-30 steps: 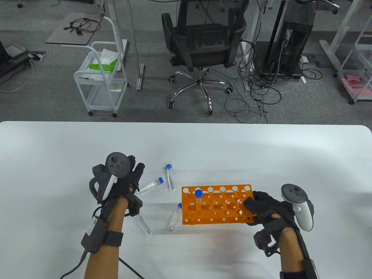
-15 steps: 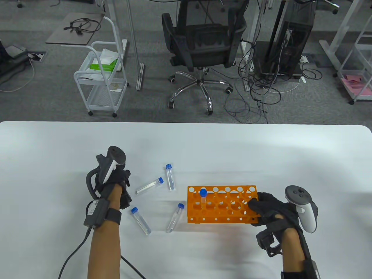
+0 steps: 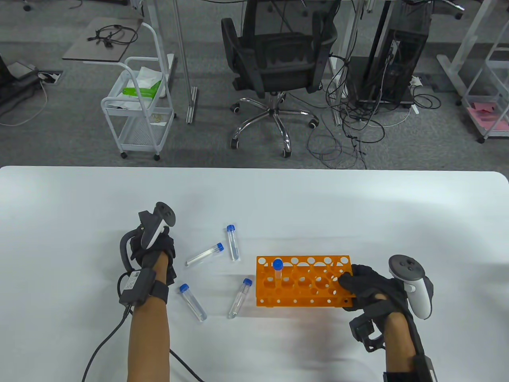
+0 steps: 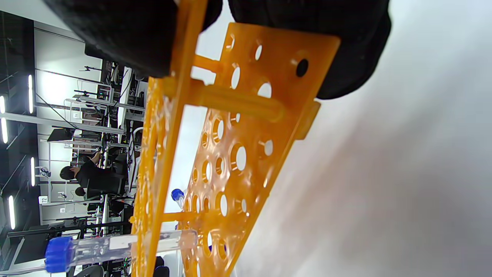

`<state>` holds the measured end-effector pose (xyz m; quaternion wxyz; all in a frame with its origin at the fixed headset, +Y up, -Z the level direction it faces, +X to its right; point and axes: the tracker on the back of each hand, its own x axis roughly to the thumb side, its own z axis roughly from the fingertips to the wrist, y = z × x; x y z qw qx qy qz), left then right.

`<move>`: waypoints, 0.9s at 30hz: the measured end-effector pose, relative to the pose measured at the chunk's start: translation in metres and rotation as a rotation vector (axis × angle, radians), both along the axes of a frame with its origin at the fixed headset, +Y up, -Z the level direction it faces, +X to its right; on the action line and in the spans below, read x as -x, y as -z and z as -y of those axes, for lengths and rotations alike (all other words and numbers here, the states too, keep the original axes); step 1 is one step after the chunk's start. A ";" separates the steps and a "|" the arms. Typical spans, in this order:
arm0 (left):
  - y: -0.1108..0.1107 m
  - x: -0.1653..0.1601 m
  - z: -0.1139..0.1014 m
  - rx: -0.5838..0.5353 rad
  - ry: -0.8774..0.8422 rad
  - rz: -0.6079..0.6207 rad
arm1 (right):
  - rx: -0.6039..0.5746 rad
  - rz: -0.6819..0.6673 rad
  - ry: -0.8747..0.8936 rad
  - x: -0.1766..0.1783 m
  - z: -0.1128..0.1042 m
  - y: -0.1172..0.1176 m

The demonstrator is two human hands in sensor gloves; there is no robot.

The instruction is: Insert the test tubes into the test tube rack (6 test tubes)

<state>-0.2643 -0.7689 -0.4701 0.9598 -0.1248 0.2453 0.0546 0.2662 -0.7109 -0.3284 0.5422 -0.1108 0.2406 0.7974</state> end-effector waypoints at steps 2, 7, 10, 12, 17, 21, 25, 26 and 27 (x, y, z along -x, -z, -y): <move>-0.002 0.002 -0.003 0.049 0.010 0.001 | -0.002 0.000 -0.002 0.000 0.000 0.000; -0.018 0.014 -0.017 0.018 -0.029 -0.017 | 0.000 -0.010 -0.020 0.003 -0.001 0.000; -0.032 0.021 -0.032 -0.014 -0.022 -0.019 | -0.006 -0.025 -0.025 0.004 -0.003 0.001; -0.041 0.023 -0.044 -0.035 -0.010 -0.016 | -0.005 -0.027 -0.015 0.005 -0.003 0.001; -0.059 0.020 -0.076 -0.098 -0.002 0.012 | -0.009 -0.049 -0.017 0.009 -0.005 0.001; -0.072 0.008 -0.104 -0.176 0.009 0.065 | -0.019 -0.066 -0.003 0.012 -0.009 0.003; -0.084 -0.013 -0.130 -0.263 0.019 0.151 | -0.019 -0.074 0.020 0.014 -0.010 0.006; -0.086 -0.018 -0.135 -0.283 0.022 0.171 | -0.018 -0.074 0.020 0.015 -0.010 0.006; -0.090 -0.024 -0.141 -0.304 0.019 0.194 | -0.018 -0.077 0.014 0.016 -0.009 0.006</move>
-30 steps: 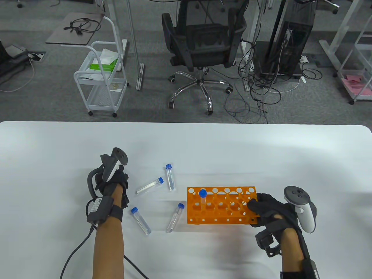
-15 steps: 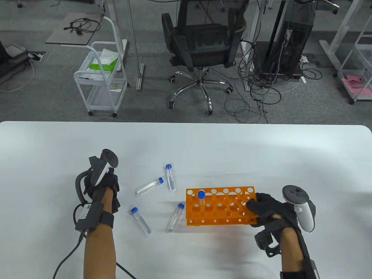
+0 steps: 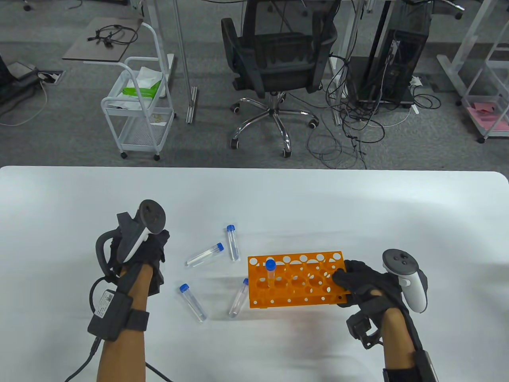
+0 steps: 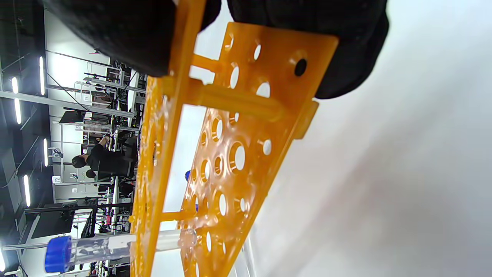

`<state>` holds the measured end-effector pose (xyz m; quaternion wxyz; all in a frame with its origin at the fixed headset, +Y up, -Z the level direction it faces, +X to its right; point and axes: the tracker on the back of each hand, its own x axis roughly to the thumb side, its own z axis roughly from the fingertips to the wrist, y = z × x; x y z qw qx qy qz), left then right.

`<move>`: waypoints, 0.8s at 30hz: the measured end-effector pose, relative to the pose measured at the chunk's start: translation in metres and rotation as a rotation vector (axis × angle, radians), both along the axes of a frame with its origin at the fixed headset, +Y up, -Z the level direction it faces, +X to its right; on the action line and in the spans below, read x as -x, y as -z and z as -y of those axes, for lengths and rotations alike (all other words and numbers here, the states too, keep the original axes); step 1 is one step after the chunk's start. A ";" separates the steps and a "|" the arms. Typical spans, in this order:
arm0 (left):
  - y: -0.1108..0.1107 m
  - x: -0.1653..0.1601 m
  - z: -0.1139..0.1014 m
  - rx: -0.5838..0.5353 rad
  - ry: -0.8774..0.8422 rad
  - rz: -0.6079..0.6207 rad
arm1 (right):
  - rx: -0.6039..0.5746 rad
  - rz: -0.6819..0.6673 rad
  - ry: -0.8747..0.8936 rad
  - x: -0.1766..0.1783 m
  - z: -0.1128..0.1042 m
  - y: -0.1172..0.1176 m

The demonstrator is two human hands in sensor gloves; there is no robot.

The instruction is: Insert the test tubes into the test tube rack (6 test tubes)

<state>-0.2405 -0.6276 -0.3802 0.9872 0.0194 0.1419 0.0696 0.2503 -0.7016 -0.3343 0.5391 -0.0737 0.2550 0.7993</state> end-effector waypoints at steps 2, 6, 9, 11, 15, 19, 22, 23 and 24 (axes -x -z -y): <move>-0.006 -0.010 -0.009 -0.038 -0.007 0.037 | 0.000 -0.007 -0.011 0.001 0.001 0.000; -0.021 -0.033 -0.022 -0.098 0.008 0.117 | 0.004 -0.002 -0.022 0.004 0.004 0.002; -0.030 -0.046 -0.026 -0.146 -0.010 0.153 | 0.010 -0.006 -0.027 0.005 0.006 0.002; -0.037 -0.054 -0.027 -0.178 -0.050 0.179 | 0.010 -0.010 -0.027 0.006 0.007 0.002; -0.051 -0.070 -0.026 -0.223 -0.113 0.232 | 0.003 -0.004 -0.021 0.009 0.007 -0.001; -0.059 -0.081 -0.022 -0.262 -0.169 0.279 | -0.002 -0.010 -0.018 0.011 0.006 -0.002; -0.062 -0.088 -0.024 -0.270 -0.153 0.302 | -0.002 -0.014 -0.013 0.012 0.006 -0.002; -0.063 -0.091 -0.025 -0.286 -0.155 0.312 | -0.002 -0.015 -0.012 0.012 0.007 -0.002; -0.064 -0.093 -0.026 -0.296 -0.158 0.323 | -0.002 -0.016 -0.010 0.012 0.007 -0.002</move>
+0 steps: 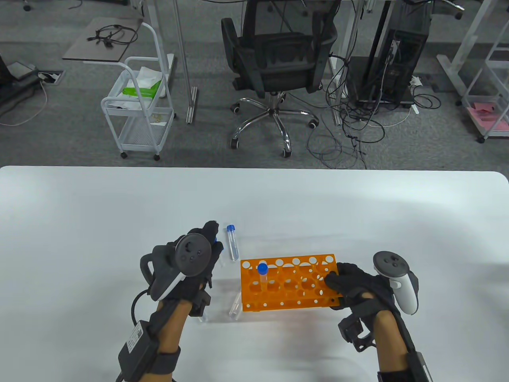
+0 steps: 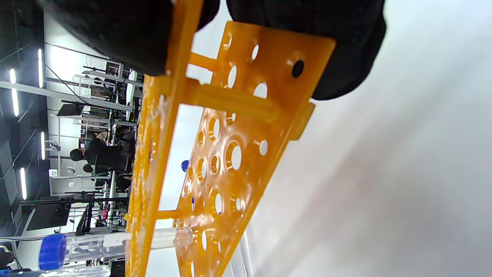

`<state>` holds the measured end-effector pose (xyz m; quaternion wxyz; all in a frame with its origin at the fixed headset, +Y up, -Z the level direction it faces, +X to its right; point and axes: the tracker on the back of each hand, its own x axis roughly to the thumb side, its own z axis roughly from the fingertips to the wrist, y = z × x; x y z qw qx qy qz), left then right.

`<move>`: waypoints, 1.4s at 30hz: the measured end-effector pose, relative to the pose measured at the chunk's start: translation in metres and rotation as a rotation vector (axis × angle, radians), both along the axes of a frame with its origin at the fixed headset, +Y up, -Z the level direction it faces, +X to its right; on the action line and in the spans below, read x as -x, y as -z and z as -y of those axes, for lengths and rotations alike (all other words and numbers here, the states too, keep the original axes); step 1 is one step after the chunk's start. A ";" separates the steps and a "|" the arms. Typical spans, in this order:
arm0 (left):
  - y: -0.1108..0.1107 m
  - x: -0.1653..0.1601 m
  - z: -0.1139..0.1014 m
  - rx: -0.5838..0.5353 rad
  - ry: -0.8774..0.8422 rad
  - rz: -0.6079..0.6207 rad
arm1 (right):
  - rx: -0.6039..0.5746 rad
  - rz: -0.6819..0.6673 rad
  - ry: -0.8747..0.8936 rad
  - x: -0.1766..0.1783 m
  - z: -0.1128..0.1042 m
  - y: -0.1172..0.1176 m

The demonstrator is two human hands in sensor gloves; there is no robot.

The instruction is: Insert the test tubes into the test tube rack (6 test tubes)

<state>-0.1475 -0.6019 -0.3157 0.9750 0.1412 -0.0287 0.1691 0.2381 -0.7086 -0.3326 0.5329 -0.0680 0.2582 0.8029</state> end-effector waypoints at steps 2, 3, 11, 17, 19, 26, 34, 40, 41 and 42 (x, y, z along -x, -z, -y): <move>-0.001 -0.003 -0.001 -0.014 -0.005 0.011 | 0.001 0.000 0.007 0.000 0.000 0.000; -0.002 -0.005 -0.002 -0.027 -0.009 0.019 | 0.001 0.001 0.010 0.000 -0.001 0.000; -0.006 -0.019 -0.002 -0.105 -0.014 0.082 | -0.008 0.008 0.023 -0.002 -0.001 0.000; -0.006 -0.024 0.000 -0.098 0.004 0.096 | -0.010 -0.006 0.025 -0.002 -0.002 0.000; -0.005 -0.025 0.001 -0.094 0.011 0.101 | -0.011 -0.009 0.023 -0.002 -0.001 0.000; -0.003 -0.028 0.006 -0.077 0.033 0.109 | -0.017 -0.021 0.017 0.000 -0.001 0.001; 0.000 -0.033 0.012 -0.033 0.041 0.151 | -0.018 -0.024 0.016 0.001 -0.001 0.001; 0.004 -0.037 0.019 0.007 0.040 0.174 | -0.021 -0.030 0.012 0.002 0.000 0.001; 0.004 -0.037 0.019 0.008 0.040 0.175 | -0.021 -0.031 0.011 0.002 0.000 0.001; 0.005 -0.037 0.020 0.011 0.044 0.175 | -0.021 -0.031 0.012 0.002 0.000 0.001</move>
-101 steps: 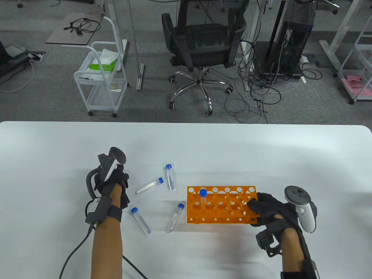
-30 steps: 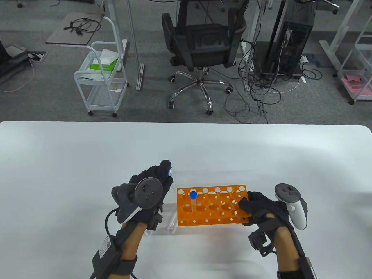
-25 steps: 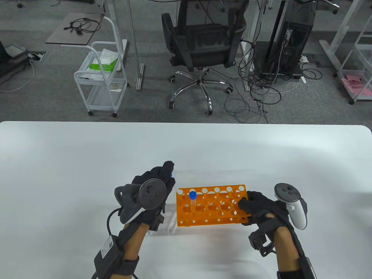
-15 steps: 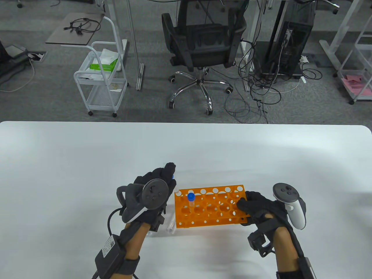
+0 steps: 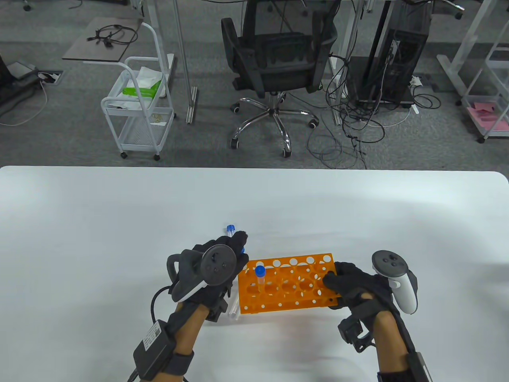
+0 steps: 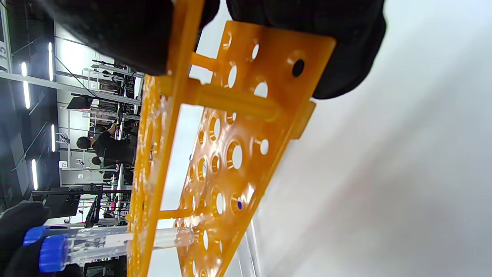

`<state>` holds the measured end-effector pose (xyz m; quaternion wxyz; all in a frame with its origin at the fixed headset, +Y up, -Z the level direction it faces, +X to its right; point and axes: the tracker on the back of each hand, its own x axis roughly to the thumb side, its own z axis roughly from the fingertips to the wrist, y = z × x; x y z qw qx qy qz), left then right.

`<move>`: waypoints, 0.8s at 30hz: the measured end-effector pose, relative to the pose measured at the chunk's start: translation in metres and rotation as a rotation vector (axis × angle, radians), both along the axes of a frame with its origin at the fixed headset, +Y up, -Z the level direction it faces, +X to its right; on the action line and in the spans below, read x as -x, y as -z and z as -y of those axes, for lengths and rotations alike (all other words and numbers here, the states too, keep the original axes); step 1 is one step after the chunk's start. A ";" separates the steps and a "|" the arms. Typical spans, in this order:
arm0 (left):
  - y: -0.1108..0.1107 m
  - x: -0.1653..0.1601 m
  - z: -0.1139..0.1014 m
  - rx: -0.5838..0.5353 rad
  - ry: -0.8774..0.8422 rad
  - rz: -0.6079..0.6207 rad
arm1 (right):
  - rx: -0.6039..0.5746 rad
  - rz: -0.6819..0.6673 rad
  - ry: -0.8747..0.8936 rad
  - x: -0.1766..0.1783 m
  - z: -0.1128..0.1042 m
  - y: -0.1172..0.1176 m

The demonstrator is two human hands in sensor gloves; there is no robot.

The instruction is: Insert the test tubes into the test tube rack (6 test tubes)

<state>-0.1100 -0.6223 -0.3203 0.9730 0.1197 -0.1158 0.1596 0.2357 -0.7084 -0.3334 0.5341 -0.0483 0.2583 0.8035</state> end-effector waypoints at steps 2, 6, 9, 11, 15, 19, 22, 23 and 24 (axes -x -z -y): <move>0.001 0.000 0.002 0.008 0.006 0.002 | -0.002 0.000 0.000 0.000 0.000 0.000; 0.002 -0.001 0.005 0.023 0.011 0.005 | 0.000 -0.003 -0.001 0.001 0.001 0.000; 0.003 -0.002 0.008 0.035 0.019 0.004 | 0.001 -0.005 -0.007 0.001 0.001 0.000; 0.003 -0.002 0.009 0.041 0.021 0.005 | 0.001 -0.006 -0.006 0.001 0.001 0.000; 0.004 -0.002 0.012 0.054 0.035 0.003 | 0.000 -0.007 0.000 0.002 0.000 0.000; 0.004 -0.003 0.012 0.061 0.037 0.005 | -0.002 -0.004 0.001 0.002 0.001 0.000; 0.003 -0.003 0.012 0.062 0.040 0.004 | -0.003 -0.007 -0.004 0.002 0.000 0.000; 0.003 -0.003 0.012 0.061 0.039 0.003 | -0.003 -0.008 -0.004 0.002 0.000 0.000; 0.004 -0.003 0.012 0.060 0.037 0.003 | -0.002 -0.009 -0.003 0.002 0.000 0.000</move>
